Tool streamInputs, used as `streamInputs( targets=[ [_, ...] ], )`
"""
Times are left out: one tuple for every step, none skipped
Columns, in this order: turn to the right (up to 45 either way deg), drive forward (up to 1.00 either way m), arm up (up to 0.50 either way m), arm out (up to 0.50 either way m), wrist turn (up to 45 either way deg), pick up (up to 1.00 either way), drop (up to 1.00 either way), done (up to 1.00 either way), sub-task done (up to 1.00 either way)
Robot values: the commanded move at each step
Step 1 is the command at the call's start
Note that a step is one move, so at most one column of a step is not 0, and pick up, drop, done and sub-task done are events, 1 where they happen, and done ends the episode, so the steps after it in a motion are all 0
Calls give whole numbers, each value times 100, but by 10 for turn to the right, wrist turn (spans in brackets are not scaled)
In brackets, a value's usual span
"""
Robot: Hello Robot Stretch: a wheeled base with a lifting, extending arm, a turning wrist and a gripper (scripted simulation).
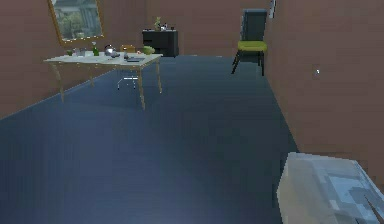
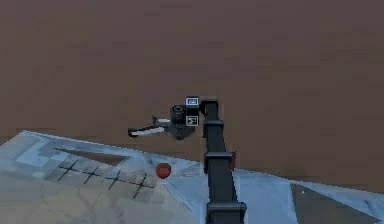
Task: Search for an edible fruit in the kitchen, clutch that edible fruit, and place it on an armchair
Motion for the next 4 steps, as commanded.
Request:
streamInputs(
  targets=[
    [0, 0, 0, 0, 120, 0, 0, 0, 0],
    [0, 0, -30, 0, 0, 0, 0, 0, 0],
    [0, 0, 0, 0, 0, 100, 0, 0, 0],
    [0, 0, 10, 0, 0, 0, 0, 0, 0]
  ],
)
